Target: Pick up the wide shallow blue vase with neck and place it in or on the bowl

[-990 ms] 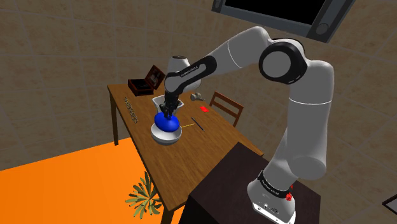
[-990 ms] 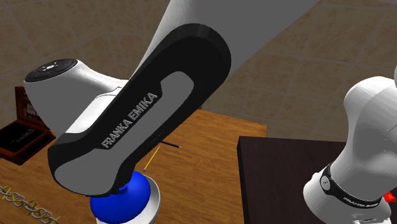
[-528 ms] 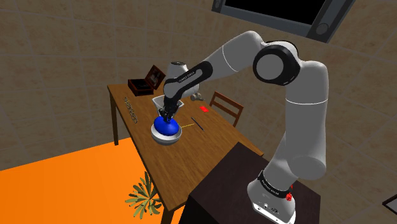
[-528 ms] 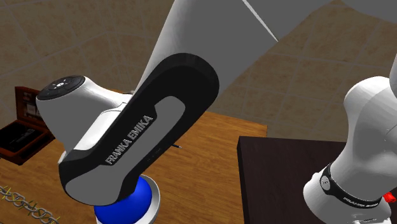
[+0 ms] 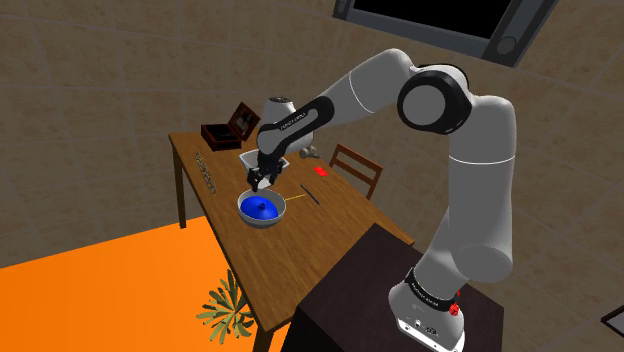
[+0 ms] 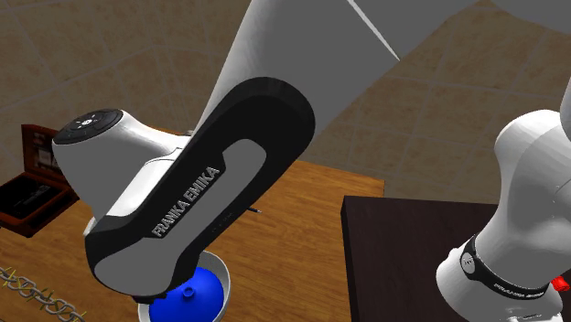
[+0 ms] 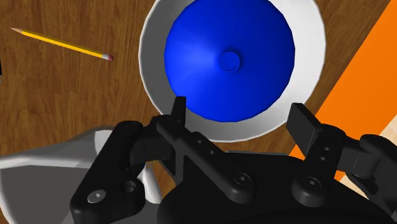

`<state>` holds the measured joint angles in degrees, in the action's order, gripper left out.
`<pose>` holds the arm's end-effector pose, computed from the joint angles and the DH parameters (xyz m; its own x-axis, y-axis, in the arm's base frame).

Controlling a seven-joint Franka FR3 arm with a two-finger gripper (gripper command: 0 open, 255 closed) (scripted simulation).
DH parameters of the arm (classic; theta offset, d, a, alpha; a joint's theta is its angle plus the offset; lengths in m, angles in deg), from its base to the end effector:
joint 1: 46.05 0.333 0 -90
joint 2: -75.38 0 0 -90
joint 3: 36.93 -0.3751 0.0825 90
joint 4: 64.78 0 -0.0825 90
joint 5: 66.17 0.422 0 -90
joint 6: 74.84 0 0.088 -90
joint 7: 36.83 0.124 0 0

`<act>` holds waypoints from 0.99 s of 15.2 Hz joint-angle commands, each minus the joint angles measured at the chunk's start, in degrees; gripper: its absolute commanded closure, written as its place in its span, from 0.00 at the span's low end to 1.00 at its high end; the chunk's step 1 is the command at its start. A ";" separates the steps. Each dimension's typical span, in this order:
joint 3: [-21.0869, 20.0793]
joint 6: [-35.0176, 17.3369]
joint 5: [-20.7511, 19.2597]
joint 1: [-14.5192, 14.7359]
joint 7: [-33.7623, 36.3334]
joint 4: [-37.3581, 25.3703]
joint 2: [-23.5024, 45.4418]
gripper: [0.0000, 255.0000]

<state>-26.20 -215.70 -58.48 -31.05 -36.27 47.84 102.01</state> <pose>0.6695 0.0574 0.2490 0.9991 -0.0169 0.0390 -0.0167 -0.9998 -0.0054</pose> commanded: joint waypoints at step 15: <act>0.92 5.47 -1.55 0.70 1.02 -0.34 -5.23 0.00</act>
